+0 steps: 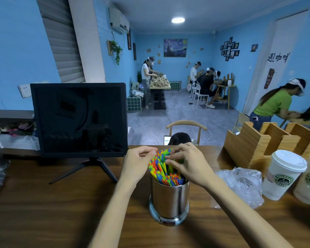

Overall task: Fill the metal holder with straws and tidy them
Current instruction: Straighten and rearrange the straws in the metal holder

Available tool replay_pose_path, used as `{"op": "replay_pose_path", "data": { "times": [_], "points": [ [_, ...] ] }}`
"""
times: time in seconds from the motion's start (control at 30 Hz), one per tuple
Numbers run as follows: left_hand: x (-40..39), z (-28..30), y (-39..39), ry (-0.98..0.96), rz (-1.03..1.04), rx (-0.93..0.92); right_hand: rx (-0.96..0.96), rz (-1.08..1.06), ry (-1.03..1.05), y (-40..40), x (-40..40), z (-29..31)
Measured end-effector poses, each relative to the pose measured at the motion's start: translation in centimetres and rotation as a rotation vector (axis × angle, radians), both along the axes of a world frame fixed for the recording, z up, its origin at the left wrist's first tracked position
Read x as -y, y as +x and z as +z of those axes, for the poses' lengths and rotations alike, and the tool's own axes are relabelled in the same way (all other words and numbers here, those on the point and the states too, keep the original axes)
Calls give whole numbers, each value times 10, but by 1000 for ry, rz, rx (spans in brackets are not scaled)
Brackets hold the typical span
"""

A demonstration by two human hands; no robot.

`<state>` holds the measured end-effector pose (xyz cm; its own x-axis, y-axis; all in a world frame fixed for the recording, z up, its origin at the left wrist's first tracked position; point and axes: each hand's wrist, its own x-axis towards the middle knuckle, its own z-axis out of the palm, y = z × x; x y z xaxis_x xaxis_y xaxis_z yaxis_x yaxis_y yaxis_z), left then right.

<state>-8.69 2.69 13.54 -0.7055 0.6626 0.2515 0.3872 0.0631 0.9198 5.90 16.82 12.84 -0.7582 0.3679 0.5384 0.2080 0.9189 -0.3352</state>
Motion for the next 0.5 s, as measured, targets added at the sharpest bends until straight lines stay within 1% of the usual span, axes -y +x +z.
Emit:
{"op": "replay_pose_path", "data": {
  "times": [0.1,0.17,0.4,0.5],
  "points": [
    [1,0,0,-14,19,-15,67,34,-29,2,-5,3],
    [1,1,0,-9,25,-13,58,37,-53,3,-7,5],
    [1,6,3,-10,-8,11,-122,-20,-260,7,-8,27],
    [2,9,5,12,-36,1,-223,-11,-285,13,-10,46]
  ]
}}
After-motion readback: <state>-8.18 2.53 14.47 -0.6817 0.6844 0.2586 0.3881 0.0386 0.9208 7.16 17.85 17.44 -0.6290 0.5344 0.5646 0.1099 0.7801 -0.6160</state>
